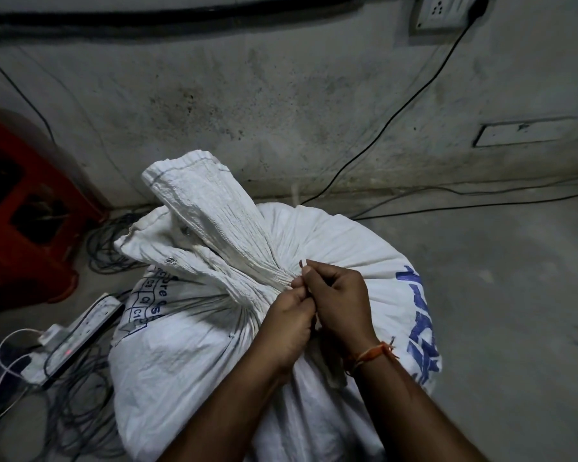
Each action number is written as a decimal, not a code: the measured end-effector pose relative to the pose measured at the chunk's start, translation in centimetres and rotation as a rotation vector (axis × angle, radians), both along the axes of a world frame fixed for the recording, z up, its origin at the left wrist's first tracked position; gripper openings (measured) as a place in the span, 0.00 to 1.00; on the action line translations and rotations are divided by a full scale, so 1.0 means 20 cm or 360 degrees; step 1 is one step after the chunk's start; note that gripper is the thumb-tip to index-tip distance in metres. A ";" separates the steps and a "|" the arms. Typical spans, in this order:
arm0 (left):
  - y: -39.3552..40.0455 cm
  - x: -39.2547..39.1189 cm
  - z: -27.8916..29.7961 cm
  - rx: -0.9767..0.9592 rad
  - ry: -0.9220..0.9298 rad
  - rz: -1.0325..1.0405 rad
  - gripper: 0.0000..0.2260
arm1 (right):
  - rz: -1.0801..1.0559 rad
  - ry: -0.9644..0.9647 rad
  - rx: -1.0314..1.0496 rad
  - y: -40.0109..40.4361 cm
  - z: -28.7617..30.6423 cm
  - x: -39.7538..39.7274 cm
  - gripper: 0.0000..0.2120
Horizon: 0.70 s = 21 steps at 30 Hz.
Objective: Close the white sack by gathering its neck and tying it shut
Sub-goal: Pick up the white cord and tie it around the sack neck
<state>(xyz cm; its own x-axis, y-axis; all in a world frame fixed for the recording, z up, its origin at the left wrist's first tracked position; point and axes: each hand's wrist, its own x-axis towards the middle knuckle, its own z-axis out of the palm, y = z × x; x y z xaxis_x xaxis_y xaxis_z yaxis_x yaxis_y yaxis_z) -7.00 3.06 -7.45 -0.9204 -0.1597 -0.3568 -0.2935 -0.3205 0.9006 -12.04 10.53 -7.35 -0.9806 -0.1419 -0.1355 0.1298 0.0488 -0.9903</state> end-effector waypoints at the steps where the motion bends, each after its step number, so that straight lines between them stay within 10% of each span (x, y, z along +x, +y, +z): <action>1: 0.00 0.00 0.00 -0.0009 0.0008 -0.0004 0.11 | -0.0041 -0.0012 -0.0019 0.00 0.00 0.00 0.10; 9: -0.02 0.04 -0.01 -0.0581 0.0188 -0.0001 0.11 | -0.0272 -0.0007 -0.0147 0.02 0.01 -0.01 0.08; 21: 0.01 0.04 0.01 -0.0068 -0.0021 0.0017 0.12 | 0.0092 -0.0255 -0.0561 0.01 0.06 0.00 0.16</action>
<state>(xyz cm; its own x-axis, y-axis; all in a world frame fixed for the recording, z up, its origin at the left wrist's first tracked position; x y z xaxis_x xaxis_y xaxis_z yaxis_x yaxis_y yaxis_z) -6.22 3.20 -7.18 -0.9139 -0.1850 -0.3614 -0.3020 -0.2852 0.9097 -12.14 10.78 -6.21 -0.9399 -0.2615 -0.2196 0.2914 -0.2789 -0.9150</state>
